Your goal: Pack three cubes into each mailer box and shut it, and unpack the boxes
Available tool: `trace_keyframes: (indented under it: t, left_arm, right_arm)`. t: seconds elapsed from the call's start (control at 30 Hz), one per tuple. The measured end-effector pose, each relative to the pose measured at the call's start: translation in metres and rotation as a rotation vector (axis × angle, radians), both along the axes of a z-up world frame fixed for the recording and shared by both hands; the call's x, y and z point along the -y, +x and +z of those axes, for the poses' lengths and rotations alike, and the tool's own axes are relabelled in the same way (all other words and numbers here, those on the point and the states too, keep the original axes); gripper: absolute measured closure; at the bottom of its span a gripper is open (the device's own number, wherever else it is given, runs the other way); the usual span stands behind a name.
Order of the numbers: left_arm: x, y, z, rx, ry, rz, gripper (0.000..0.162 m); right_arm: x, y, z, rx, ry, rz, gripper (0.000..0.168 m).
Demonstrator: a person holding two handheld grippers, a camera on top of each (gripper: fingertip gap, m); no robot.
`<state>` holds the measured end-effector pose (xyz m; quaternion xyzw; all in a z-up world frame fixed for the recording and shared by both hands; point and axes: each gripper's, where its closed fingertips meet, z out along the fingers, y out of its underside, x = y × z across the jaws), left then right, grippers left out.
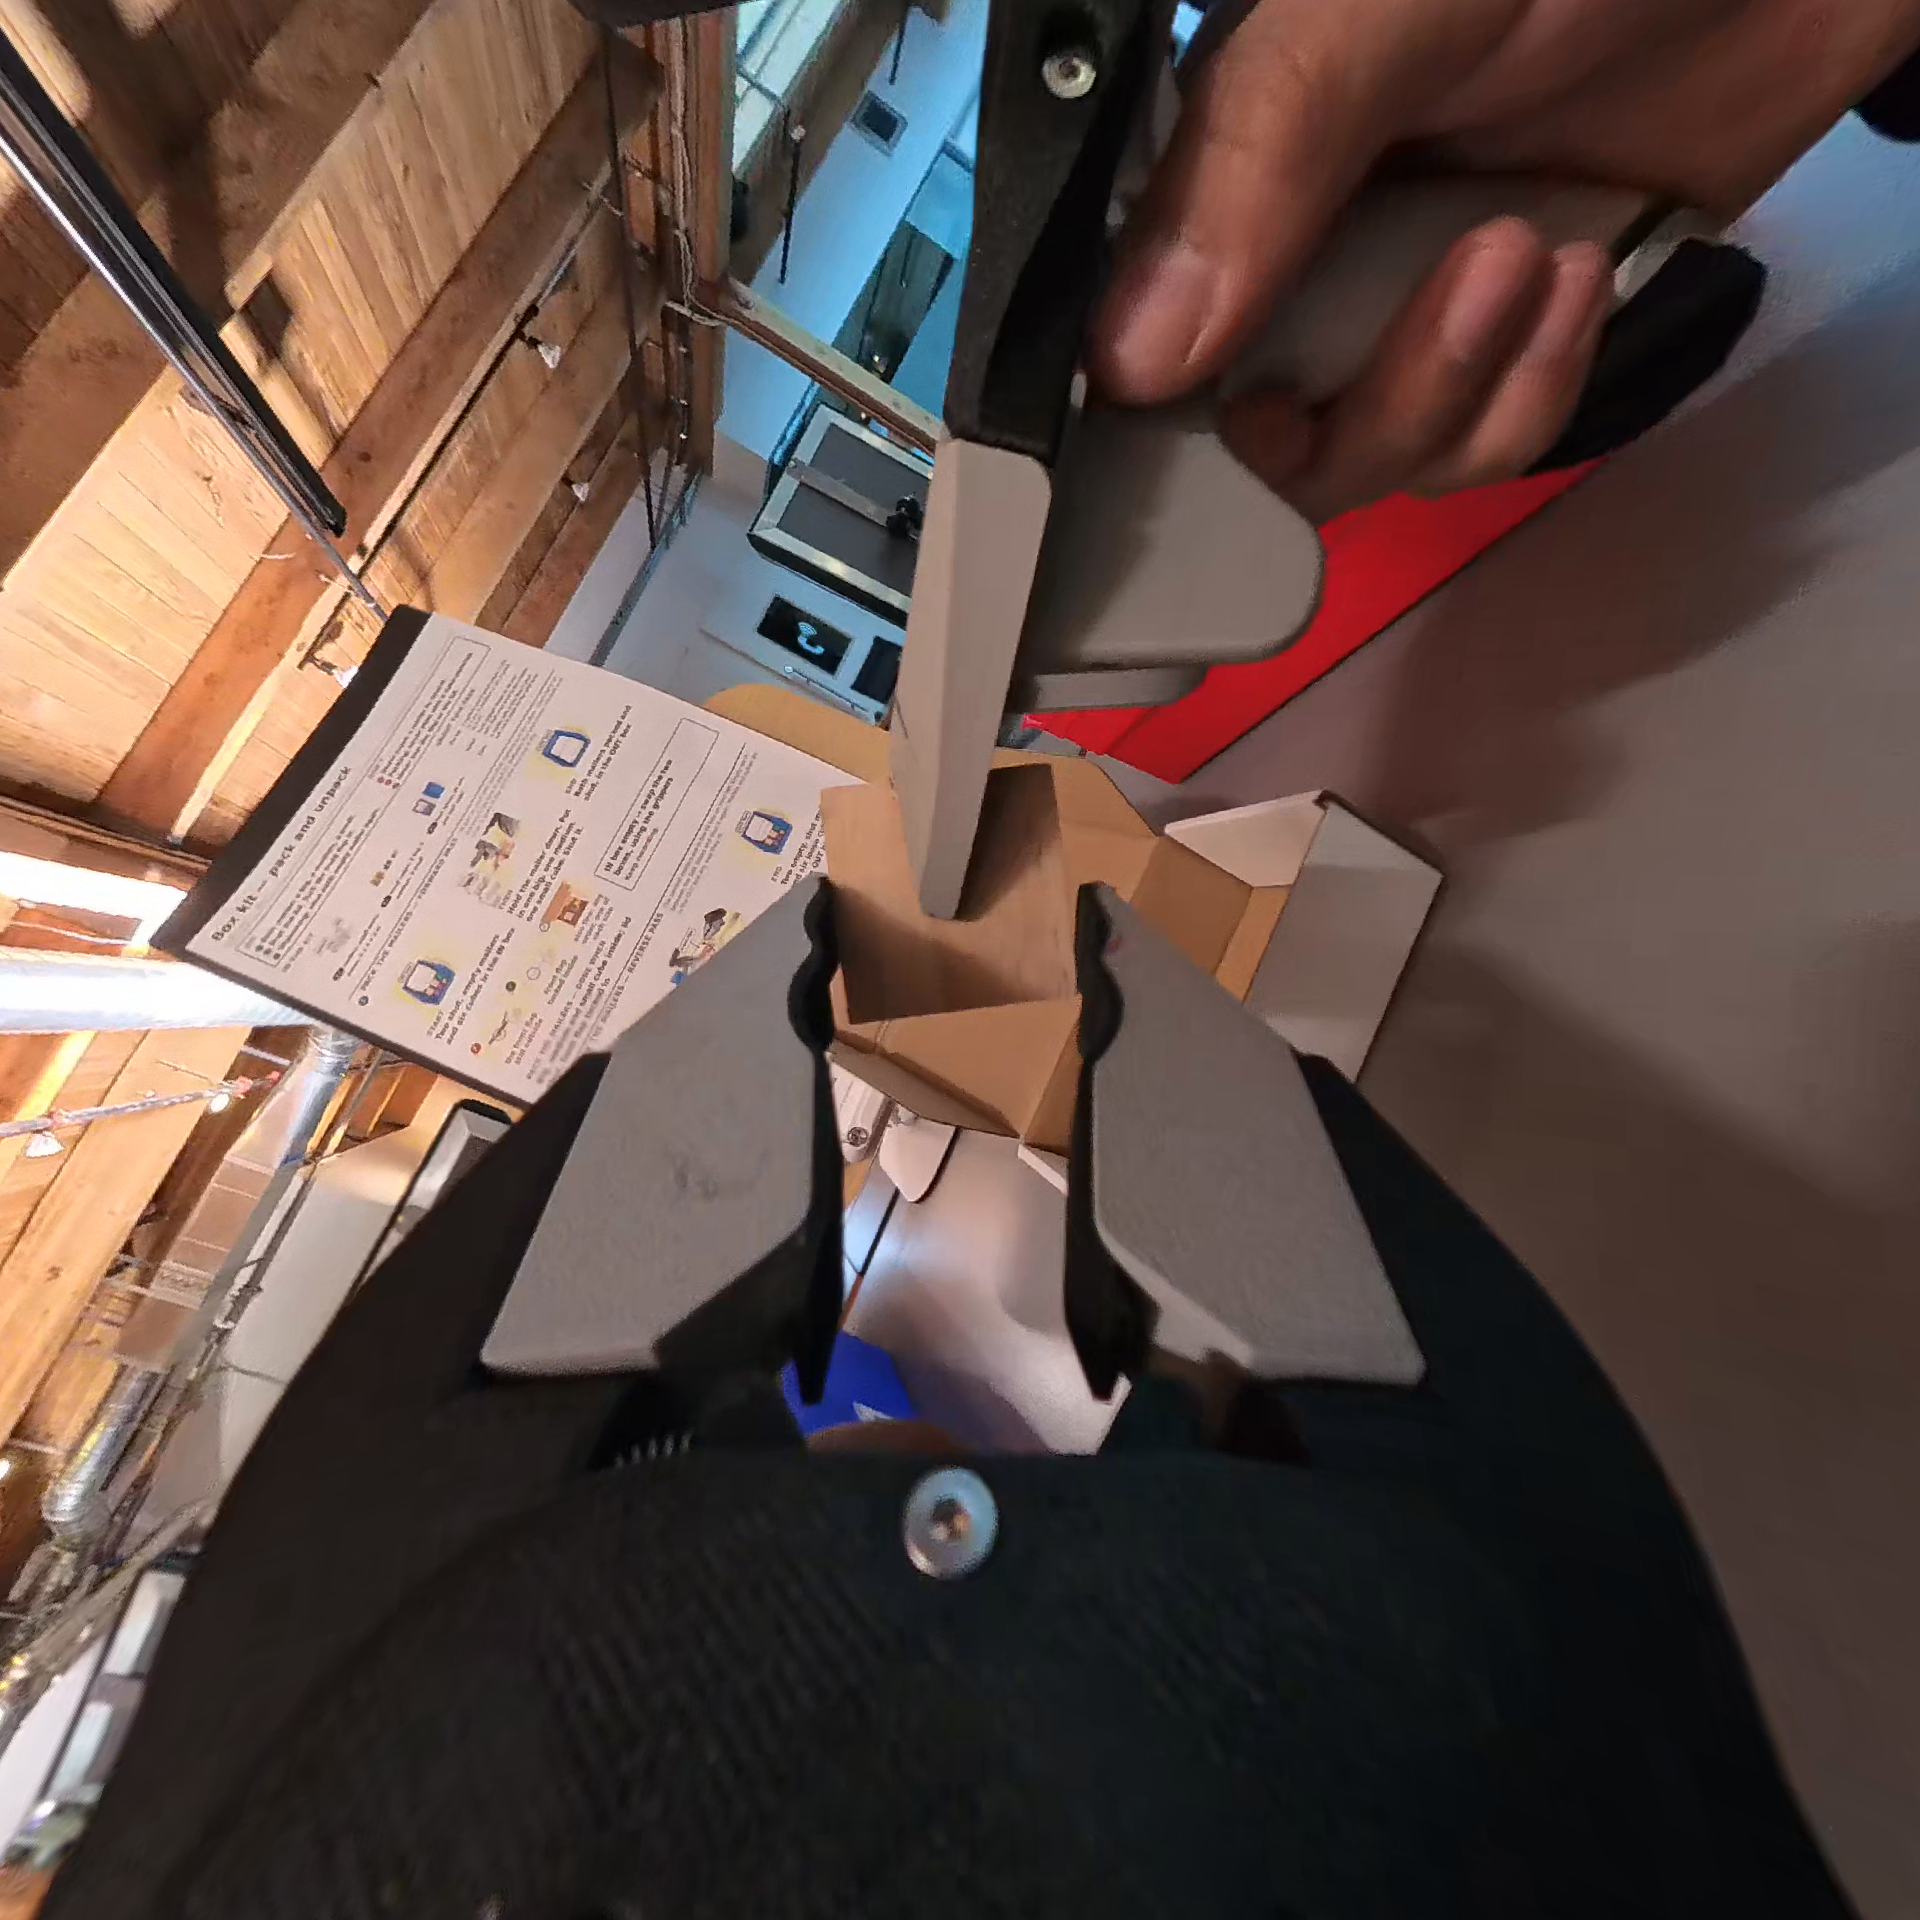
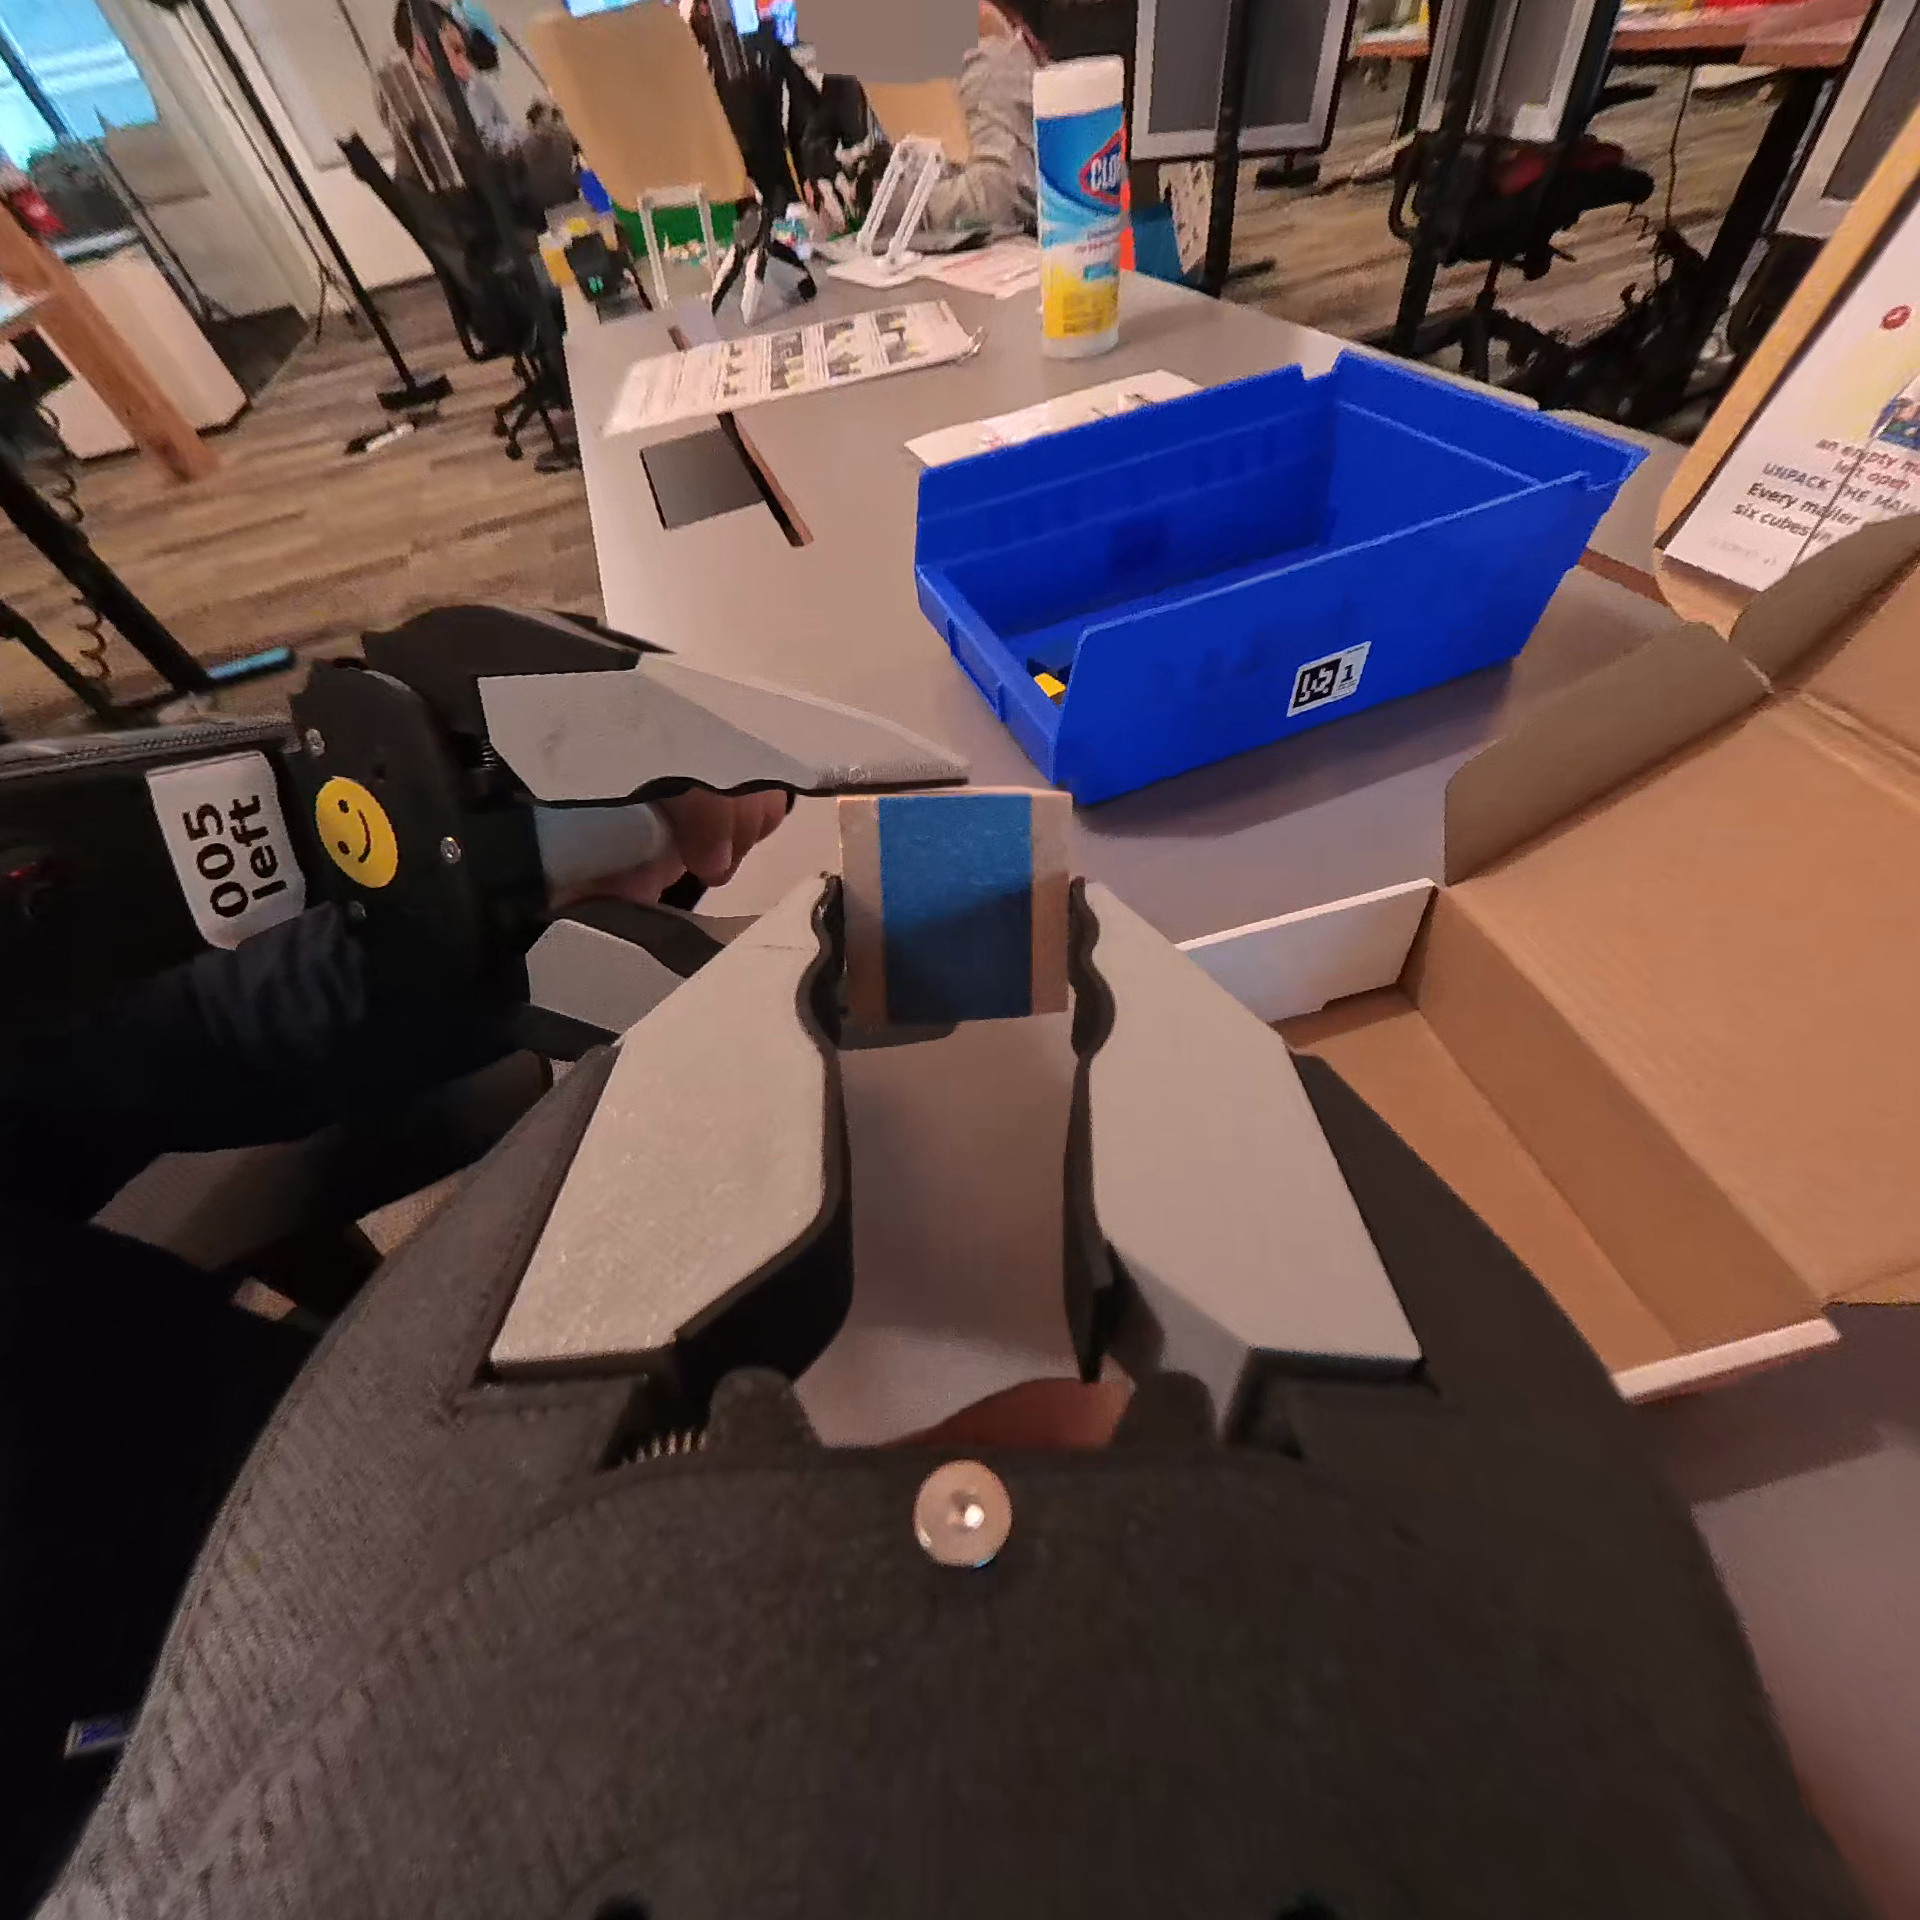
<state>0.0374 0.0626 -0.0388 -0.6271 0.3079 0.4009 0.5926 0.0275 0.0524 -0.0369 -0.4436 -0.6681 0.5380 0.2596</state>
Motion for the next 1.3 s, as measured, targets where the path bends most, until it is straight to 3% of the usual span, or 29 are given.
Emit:
trace_keyframes:
  t: [0.13, 0.2, 0.27, 0.33, 0.47, 0.6, 0.77, 1.0, 1.13, 1.3]
  left_arm:
    - [-0.003, -0.011, -0.003, 0.104, -0.003, 0.001, 0.123]
    - [0.0, -0.009, -0.003, 0.176, -0.023, -0.057, 0.162]
    - [0.002, -0.01, -0.003, 0.249, -0.069, -0.098, 0.162]
    - [-0.004, -0.036, -0.01, 0.377, -0.119, 0.005, 0.162]
    - [-0.019, -0.062, -0.066, 0.657, -0.364, 0.126, 0.16]
    - [-0.029, -0.062, -0.107, 0.736, -0.504, 0.162, 0.138]
    - [-0.044, -0.057, -0.135, 0.789, -0.543, 0.188, 0.121]
    - [-0.043, -0.046, -0.138, 0.848, -0.588, 0.184, 0.105]
    - [-0.025, -0.051, -0.123, 0.874, -0.587, 0.191, 0.093]
    - [0.032, -0.125, -0.077, 0.991, -0.469, 0.321, 0.088]
  right_arm:
    - [-0.031, -0.017, -0.003, 0.053, 0.178, -0.087, 0.128]
    - [-0.082, -0.032, -0.01, 0.075, 0.413, -0.254, 0.128]
    - [-0.105, -0.038, -0.035, 0.201, 0.56, -0.223, 0.128]
    - [-0.113, -0.041, -0.066, 0.346, 0.646, -0.152, 0.128]
    - [-0.126, -0.044, -0.102, 0.522, 0.773, -0.08, 0.127]
    - [-0.138, -0.048, -0.123, 0.615, 0.776, -0.063, 0.127]
    - [-0.156, -0.05, -0.139, 0.648, 0.883, -0.087, 0.126]
    - [-0.159, -0.04, -0.113, 0.547, 0.857, -0.172, 0.124]
    - [-0.14, -0.027, -0.077, 0.345, 0.669, -0.251, 0.127]
    - [-0.127, 0.02, -0.059, 0.154, 0.506, -0.284, 0.128]
